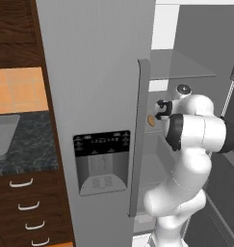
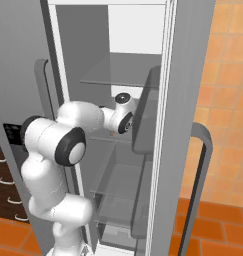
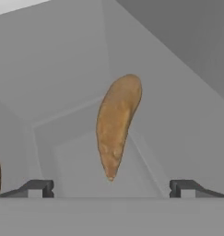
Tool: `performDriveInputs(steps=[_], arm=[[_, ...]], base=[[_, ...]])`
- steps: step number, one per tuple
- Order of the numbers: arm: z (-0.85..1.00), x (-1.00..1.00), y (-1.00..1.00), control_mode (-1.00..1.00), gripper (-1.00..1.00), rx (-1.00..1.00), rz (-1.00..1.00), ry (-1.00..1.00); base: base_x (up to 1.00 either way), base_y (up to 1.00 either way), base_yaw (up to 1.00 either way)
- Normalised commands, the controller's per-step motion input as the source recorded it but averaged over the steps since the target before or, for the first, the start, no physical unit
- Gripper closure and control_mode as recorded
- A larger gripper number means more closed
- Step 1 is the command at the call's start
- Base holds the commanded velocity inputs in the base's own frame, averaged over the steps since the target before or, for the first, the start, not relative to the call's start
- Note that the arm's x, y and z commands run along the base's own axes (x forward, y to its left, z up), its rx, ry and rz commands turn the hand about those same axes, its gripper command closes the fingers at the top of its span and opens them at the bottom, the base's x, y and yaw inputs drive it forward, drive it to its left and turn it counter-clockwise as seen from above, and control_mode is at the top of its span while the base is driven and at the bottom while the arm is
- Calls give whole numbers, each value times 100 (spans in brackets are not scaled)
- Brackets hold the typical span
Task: Place one sweet potato and one steak in each tupperware on the nearby counter, to pack two identical lunches.
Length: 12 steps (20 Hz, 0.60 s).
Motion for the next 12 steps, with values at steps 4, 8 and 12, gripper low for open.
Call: performDriveInputs(steps=[4, 8, 12], arm=[[-24, 52, -25, -100, -100, 0, 0, 4], [-29, 44, -24, -100, -100, 0, 0, 3], [-35, 43, -5, -100, -100, 0, 0, 2]], base=[[0, 0, 0], [0, 0, 0], [0, 0, 0]])
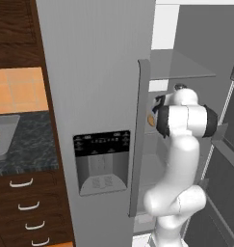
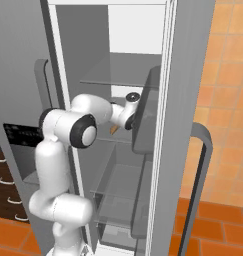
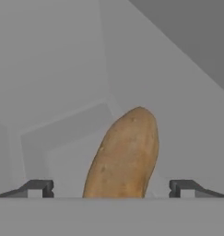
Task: Place one sweet potato and one steak in each tupperware on the nearby counter, to pack two identical lunches.
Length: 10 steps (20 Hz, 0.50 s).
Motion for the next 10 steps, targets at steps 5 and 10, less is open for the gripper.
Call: performDriveInputs(steps=[5, 10], arm=[[-33, 2, 0, -100, 100, 0, 1, -3], [-17, -42, 22, -100, 100, 0, 0, -18]], base=[[0, 0, 0], [0, 0, 0]])
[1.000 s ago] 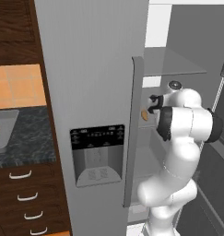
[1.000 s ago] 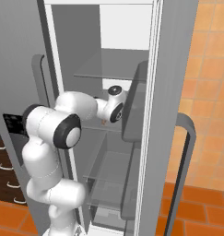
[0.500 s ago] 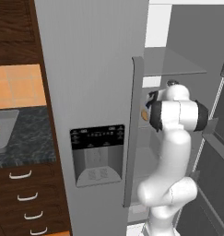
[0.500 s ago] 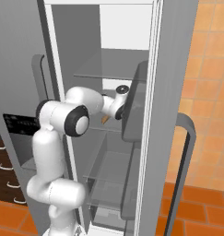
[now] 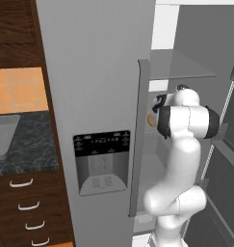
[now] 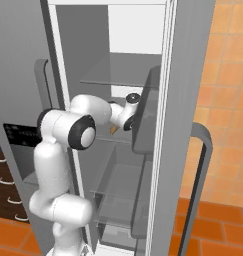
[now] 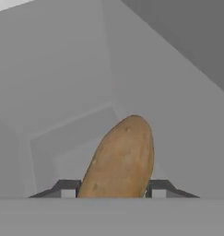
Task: Place one sweet potato and one steak in each tupperware on the nearby counter, to pack two identical lunches.
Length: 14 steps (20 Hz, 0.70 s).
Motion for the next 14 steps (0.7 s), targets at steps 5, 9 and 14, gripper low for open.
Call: performDriveInputs(steps=[5, 9, 14], arm=[[0, -96, 37, -100, 100, 0, 0, -16], [41, -100, 14, -100, 100, 0, 0, -10], [82, -100, 9, -100, 100, 0, 0, -3]], base=[[0, 0, 0], [0, 0, 0], [0, 0, 0]])
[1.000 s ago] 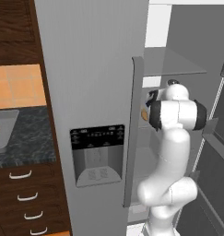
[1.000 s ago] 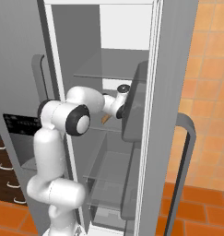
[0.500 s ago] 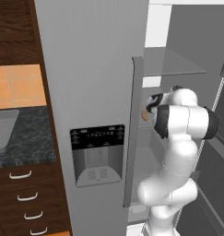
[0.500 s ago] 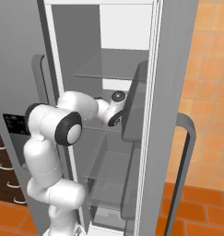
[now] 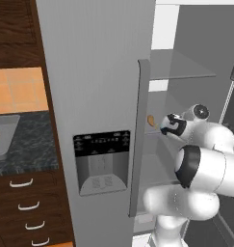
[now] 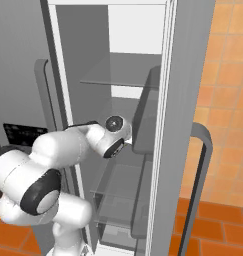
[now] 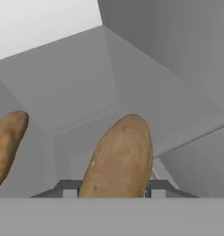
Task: Place one sweet potato and one steak in each tupperware on the nearby counter, to pack two identical lunches.
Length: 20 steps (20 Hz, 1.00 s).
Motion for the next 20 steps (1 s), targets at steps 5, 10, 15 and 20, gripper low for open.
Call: performDriveInputs(steps=[5, 10, 15, 20], arm=[[85, -100, 36, -100, 100, 0, -1, 0], [84, -99, 35, -100, 100, 0, -1, 2], [81, -100, 24, -100, 100, 0, 0, 8], [78, -100, 13, -100, 100, 0, 0, 14]], base=[[0, 0, 0], [0, 0, 0], [0, 0, 0], [0, 0, 0]])
